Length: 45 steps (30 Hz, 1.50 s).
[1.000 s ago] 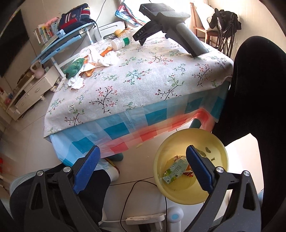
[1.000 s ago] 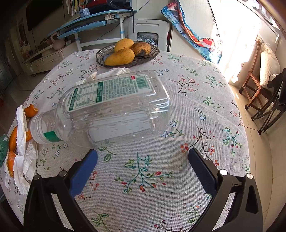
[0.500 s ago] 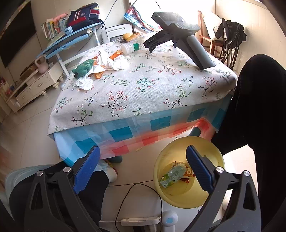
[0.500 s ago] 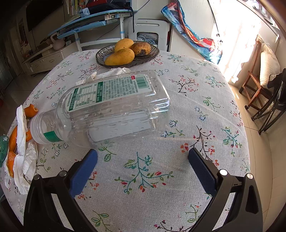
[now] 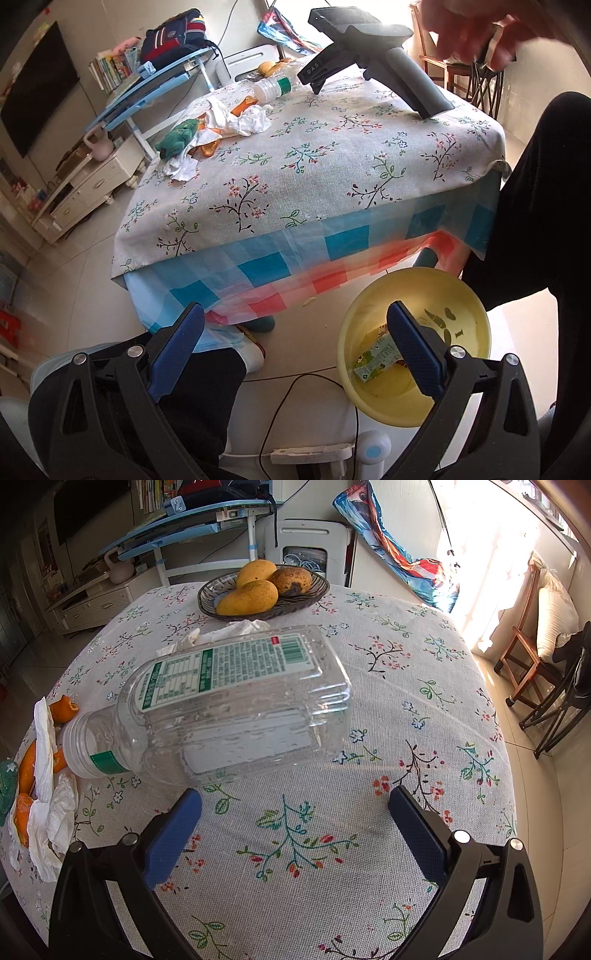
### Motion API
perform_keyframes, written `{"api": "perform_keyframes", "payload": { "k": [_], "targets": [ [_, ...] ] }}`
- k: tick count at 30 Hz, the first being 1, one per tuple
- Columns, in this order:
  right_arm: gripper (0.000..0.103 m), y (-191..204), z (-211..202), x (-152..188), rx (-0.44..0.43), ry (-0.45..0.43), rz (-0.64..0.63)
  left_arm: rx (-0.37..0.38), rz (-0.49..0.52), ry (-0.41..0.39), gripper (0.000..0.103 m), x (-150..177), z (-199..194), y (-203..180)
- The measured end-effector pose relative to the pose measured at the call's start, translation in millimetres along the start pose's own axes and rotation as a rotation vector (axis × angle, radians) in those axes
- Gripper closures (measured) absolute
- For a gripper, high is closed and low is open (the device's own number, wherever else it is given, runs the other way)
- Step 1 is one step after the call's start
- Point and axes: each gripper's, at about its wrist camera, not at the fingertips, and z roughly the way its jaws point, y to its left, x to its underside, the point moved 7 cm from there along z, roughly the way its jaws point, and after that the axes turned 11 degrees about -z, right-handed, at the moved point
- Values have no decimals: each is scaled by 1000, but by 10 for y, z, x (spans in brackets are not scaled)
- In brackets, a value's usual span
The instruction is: Collect trash
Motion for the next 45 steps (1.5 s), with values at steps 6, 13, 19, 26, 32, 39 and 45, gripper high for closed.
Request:
{"api": "perform_keyframes", "payload": {
  "k": [6,13,19,26,32,39,45],
  "targets": [
    [6,1,0,0,0,0,0,-15,-44,-36,7,-72,-10,25],
    [6,-1,2,0,0,0,0,35,-158,-39,7,-241,19,161],
    [6,1,-1,0,0,0,0,92,-297,-54,7,-558,35,436],
    [6,1,-2,0,0,0,0,22,-343,-79,7,-1113,196,919],
    [6,10,-10,-12,10,2,17,3,-372,-106,7,-1729,520,1246],
    [6,39,-48,32,-1,21,12,-57,-315,-55,8,-2086,1092,1311],
    [6,395,-342,95,-273,1,-15,-44,-337,6,42,-2122,1335,1438]
  ]
}}
